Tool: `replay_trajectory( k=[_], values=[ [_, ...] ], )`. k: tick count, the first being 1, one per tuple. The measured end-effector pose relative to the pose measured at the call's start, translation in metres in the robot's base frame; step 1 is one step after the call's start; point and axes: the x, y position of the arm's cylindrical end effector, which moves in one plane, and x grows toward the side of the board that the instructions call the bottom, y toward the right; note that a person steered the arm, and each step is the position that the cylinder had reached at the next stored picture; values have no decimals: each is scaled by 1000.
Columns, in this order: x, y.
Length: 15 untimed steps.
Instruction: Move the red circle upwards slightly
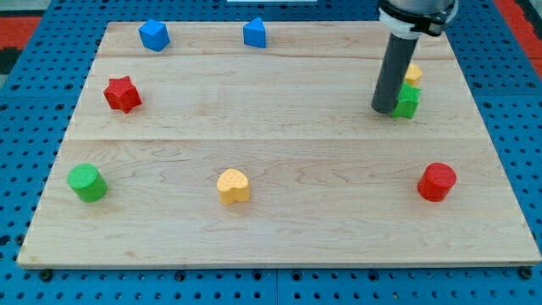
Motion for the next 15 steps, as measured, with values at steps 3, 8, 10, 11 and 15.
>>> replay_trajectory(
  k=[3,8,10,11,15],
  values=[
    [64,64],
    [134,43],
    [126,80],
    [94,72],
    [-39,150]
  ],
)
